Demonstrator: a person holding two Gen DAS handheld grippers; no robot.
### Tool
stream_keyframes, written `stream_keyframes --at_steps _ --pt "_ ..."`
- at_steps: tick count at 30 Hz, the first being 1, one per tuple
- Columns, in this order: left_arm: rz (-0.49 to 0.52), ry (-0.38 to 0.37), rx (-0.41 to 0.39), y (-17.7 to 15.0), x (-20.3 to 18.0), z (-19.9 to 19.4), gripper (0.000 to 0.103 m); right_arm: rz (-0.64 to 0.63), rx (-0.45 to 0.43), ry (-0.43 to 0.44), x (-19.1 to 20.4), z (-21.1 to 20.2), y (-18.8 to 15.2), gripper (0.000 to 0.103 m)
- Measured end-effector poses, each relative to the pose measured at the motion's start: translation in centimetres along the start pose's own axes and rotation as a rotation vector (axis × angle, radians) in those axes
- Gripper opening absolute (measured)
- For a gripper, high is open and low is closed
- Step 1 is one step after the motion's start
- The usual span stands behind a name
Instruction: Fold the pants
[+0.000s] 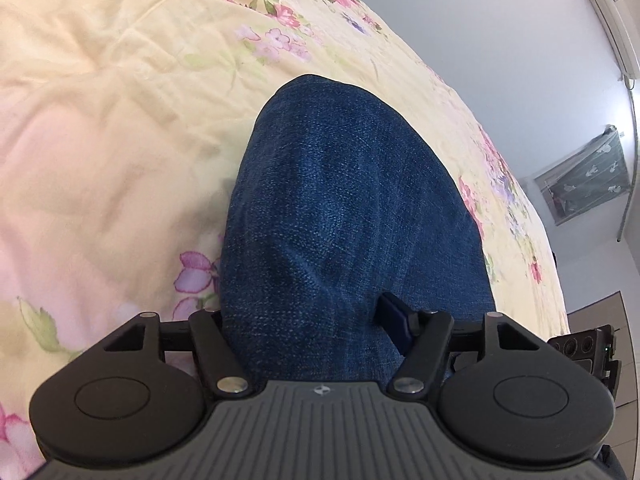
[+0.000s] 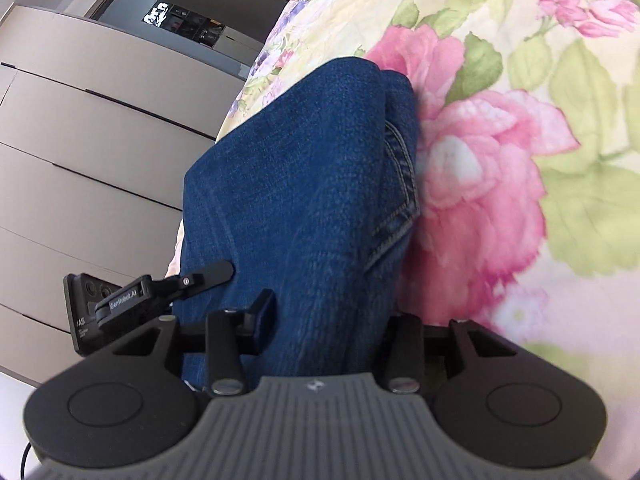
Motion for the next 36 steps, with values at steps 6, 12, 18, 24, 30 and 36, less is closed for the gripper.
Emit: stream_keyframes --at_steps 6,12,18,24,30,36 --pt "0.018 0.000 0.020 -1.4 0.3 -1.6 0.075 -0.057 0.061 -0.040 -1.2 -1.4 -1.4 0.040" --pt "0.052 0.107 0.071 -2.8 0.7 -2.2 0.084 -0.174 0.114 -0.145 0.4 -2.2 -1.9 0.043" --pt "0.139 0.163 -0.122 0.5 -1.2 -5.0 0.067 -0.446 -0.014 -0.238 4.9 -3.3 1.2 0.046" --pt "0.163 0.036 -0.236 3.1 -3.7 -4.2 0.062 -0.691 -0.213 -0.247 9.0 0.3 5.2 0.038" --pt "0.244 0.063 -0.247 3.5 -4.6 -0.9 0.059 -0.948 -0.158 -0.260 10.3 7.7 5.5 0.037" --pt "0.152 0.156 -0.210 4.1 -1.6 1.4 0.033 -0.904 -0.107 -0.339 7.9 11.4 6.1 0.031"
Point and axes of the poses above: each gripper's, at about its wrist camera, not at the fingertips, and z roughly the way its jaws point, x to its left, y to its top, the point moved 6 cm from there along z, roughly the way its jaws point, and after that the axes turned 6 degrees about -x, right-handed, at the moved point
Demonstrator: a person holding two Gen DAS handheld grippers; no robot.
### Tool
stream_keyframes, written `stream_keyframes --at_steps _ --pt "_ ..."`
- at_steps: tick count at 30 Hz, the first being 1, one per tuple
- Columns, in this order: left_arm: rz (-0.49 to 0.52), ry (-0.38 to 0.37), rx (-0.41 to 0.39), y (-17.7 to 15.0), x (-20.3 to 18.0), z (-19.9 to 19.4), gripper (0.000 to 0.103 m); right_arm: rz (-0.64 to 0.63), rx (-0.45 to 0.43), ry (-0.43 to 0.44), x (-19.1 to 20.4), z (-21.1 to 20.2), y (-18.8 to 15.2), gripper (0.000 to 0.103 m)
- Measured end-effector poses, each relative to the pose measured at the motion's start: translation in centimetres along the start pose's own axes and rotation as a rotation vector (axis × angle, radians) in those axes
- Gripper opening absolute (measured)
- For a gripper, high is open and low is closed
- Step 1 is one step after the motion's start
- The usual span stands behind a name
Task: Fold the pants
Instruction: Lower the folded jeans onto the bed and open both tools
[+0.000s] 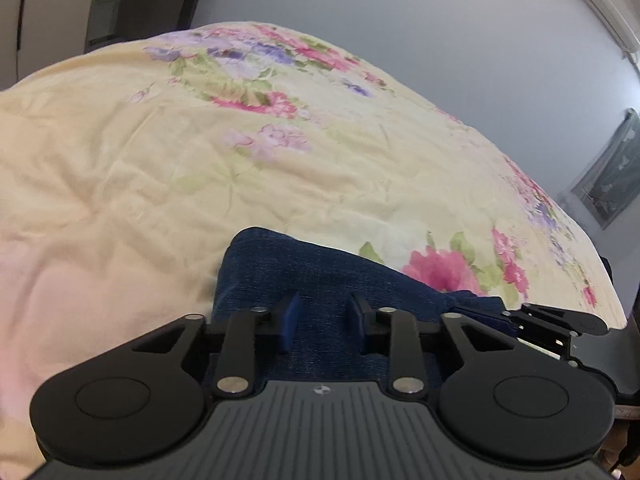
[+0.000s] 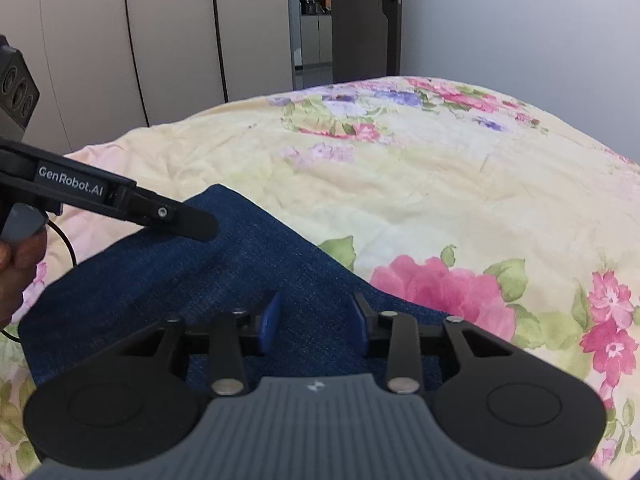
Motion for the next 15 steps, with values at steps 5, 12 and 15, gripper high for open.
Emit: stream_keyframes --at_steps 5,12,15 --pt "-0.022 -0.020 -0.014 -0.1 0.2 -1.6 0.039 0.066 -0.027 -0.008 -0.5 -1.9 -0.2 0.029" --pt "0.060 -0.053 -0.006 -1.6 -0.9 -6.6 0.065 0.087 -0.090 0.060 0.7 -10.5 -1.9 0.031" --pt "0.057 -0.059 -0.002 -3.1 -0.8 -8.0 0.068 0.083 -0.091 0.079 1.9 -13.0 -3.4 0.031"
Point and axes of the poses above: each gripper's, at about its wrist camera, not at the fingertips, and z roughly the way its jaws point, x to its left, y to its top, the point moved 6 cm from there along z, roughly the way its jaws point, and after that the axes turned 6 degrees about -x, right-handed, at the moved point
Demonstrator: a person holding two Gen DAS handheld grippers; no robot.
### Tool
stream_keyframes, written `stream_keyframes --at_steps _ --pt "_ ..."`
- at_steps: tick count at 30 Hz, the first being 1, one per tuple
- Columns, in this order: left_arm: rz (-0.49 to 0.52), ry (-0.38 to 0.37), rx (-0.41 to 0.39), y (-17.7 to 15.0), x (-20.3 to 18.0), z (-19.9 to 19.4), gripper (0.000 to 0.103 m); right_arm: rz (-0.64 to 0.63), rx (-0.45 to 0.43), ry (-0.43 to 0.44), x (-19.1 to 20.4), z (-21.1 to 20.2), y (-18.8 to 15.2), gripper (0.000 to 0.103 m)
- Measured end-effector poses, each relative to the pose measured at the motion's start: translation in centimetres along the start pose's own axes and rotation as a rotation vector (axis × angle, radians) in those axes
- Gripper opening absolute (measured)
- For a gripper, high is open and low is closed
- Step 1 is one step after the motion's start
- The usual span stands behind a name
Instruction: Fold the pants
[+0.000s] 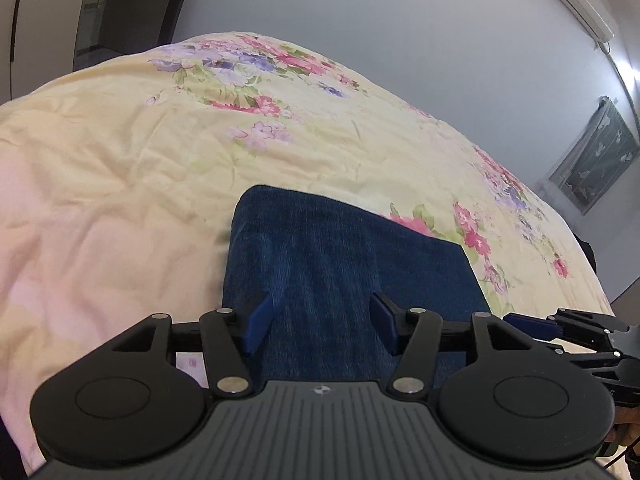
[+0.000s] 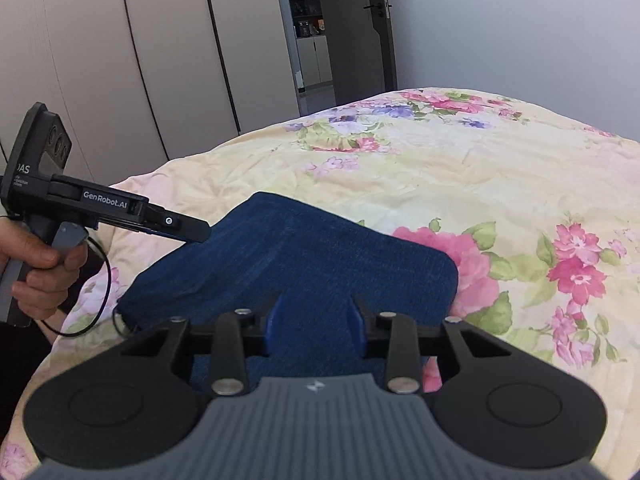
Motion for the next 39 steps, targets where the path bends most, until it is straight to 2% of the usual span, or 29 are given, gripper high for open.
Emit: stream_keyframes --at_steps 2,5,8,10,12,16,17,19,20,21,22,25,29,32,37,39 --pt "0.007 0.016 0.011 -1.1 0.0 -0.1 0.070 -0.010 0.021 -0.008 0.8 -0.9 -1.6 0.031" --pt "0.087 0.084 0.048 -2.9 -0.3 0.3 0.070 -0.045 0.065 -0.068 1.3 -1.4 -4.6 0.031" --pt "0.160 0.124 0.048 -3.8 -1.4 -0.3 0.072 -0.022 0.057 -0.099 1.5 -2.7 -6.3 0.031" --pt "0.155 0.128 0.046 -4.3 -1.9 -0.9 0.079 -0.011 0.068 -0.122 1.5 -3.4 -7.0 0.034" --pt "0.152 0.149 0.048 -4.9 -2.3 -1.5 0.081 0.009 0.119 -0.154 1.3 -3.7 -7.9 0.044" --pt "0.087 0.157 0.105 -6.2 -3.1 -3.0 0.088 0.129 0.166 -0.162 0.7 -4.8 -8.9 0.043" --pt "0.041 0.129 0.130 -6.5 -3.3 -3.4 0.088 0.147 0.183 -0.171 0.7 -5.2 -9.0 0.043" --pt "-0.102 0.009 0.183 -6.9 -4.0 -4.2 0.087 0.166 0.220 -0.195 0.9 -6.0 -9.3 0.045" --pt "-0.155 -0.037 0.197 -7.1 -4.5 -4.8 0.087 0.171 0.238 -0.205 1.0 -6.4 -9.5 0.050" --pt "-0.166 -0.049 0.199 -7.1 -5.3 -5.4 0.087 0.175 0.260 -0.214 1.2 -6.9 -9.7 0.054" --pt "-0.151 -0.045 0.192 -7.1 -6.1 -6.0 0.088 0.176 0.284 -0.223 1.4 -7.2 -9.8 0.060" --pt "-0.086 -0.010 0.144 -7.7 -9.2 -8.0 0.092 0.176 0.332 -0.255 2.0 -8.8 -9.8 0.069" --pt "-0.102 0.050 0.079 -9.8 -12.1 -10.7 0.095 0.196 0.308 -0.269 3.3 -12.0 -8.4 0.081" --pt "-0.102 0.083 0.021 -10.8 -13.7 -12.0 0.103 0.227 0.300 -0.296 4.1 -14.3 -7.4 0.081" --pt "0.003 0.194 -0.044 -10.6 -15.5 -13.1 0.103 0.256 0.306 -0.382 5.7 -17.1 -6.1 0.082" --pt "0.031 0.225 -0.073 -10.3 -15.8 -13.8 0.103 0.293 0.256 -0.398 6.4 -18.5 -5.6 0.082"
Point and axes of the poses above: each gripper's, at about its wrist camera, not at the fingertips, and z roughly the way its jaws point, x to its left, y to its top, the point moved 6 cm from there along z, roughly the way its jaws point, and after that the axes turned 6 degrees about -x, right-handed, at the moved point
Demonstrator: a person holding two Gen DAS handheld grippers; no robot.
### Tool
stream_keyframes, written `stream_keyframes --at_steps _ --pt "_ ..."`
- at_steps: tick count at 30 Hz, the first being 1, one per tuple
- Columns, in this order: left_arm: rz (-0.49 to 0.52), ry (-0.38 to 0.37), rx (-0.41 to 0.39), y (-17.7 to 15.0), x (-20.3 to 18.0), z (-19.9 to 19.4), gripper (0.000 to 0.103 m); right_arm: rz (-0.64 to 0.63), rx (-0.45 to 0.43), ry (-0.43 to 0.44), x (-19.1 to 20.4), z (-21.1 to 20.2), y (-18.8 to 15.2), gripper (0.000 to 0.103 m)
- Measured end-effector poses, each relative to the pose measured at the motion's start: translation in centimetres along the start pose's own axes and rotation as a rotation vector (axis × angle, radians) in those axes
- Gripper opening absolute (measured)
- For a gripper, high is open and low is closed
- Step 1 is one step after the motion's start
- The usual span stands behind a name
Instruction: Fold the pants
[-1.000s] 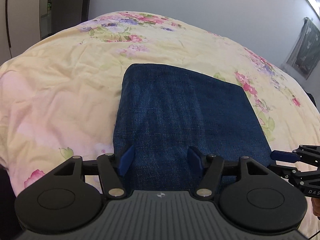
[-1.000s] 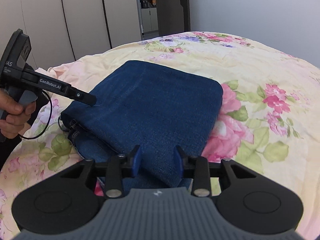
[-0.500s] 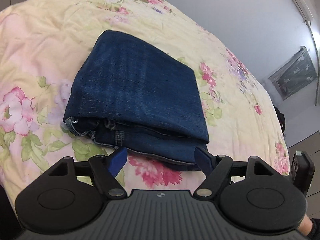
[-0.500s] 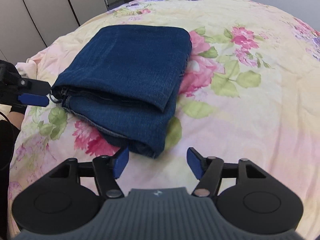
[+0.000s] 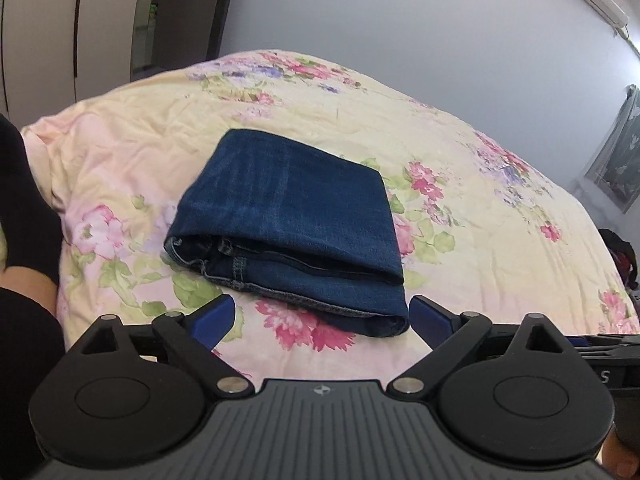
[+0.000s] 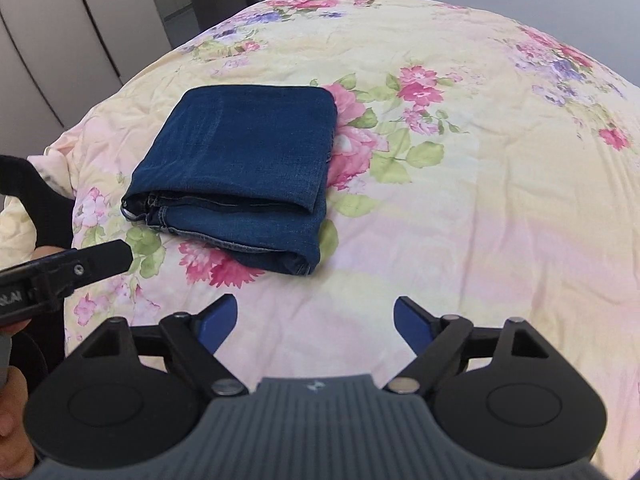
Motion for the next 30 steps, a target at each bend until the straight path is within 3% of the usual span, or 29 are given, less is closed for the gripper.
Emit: stream_keyframes --at_steps 2,7,14,30 --pt "0.006 0.023 -0.028 0.3 0.3 -0.9 0.103 0.025 -0.051 -0.001 0.5 -1.4 -0.2 0.082" --pt "0.015 0.048 0.004 0.3 0.8 -1.1 0.103 0.026 -0.192 -0.079 2.1 -3.6 -0.6 0.082" --pt "0.074 0.088 -0.028 0.5 0.4 -1.6 0.103 0.014 -0.289 -0.144 3.5 -4.1 -0.7 0.082" --pt "0.087 0.063 0.007 -0.3 0.2 -0.9 0.103 0.052 -0.267 -0.166 2.5 -3.5 -1.5 0.082"
Point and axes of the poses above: each gripper's, at about its wrist camera, not at the fingertips, and z roughly the way its jaws point, x to its left, y to its top, the point moved 6 cm from there along z, roughly the way its jaws point, and after that the axes turned 6 degrees about -x, right-handed, at the moved point
